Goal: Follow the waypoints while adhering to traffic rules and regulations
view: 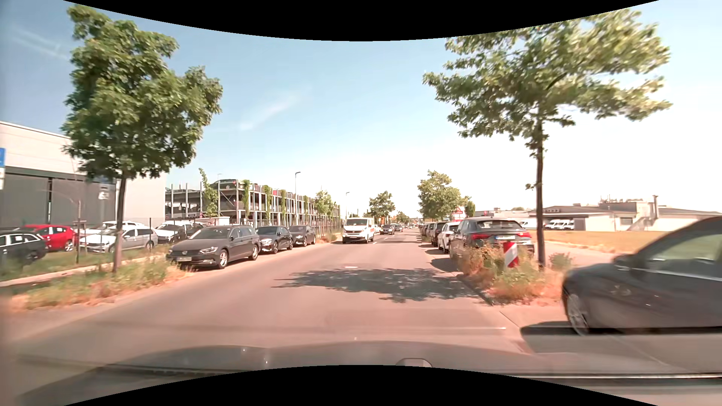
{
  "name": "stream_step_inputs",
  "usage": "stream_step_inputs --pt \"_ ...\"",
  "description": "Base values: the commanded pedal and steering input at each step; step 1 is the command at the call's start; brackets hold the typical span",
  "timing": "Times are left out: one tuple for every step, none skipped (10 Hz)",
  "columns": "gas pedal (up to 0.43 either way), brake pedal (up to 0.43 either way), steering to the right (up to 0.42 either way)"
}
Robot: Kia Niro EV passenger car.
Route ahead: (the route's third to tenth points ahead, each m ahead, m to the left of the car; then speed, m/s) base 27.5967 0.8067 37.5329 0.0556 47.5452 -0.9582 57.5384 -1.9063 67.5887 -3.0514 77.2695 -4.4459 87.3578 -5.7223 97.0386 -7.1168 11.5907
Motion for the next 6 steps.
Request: stream_step_inputs --pt "0.02 0.0 0.008" --pt "0.02 0.0 0.008" --pt "0.02 0.0 0.008" --pt "0.02 0.0 0.009" --pt "0.02 0.0 0.01" --pt "0.02 0.0 0.012"
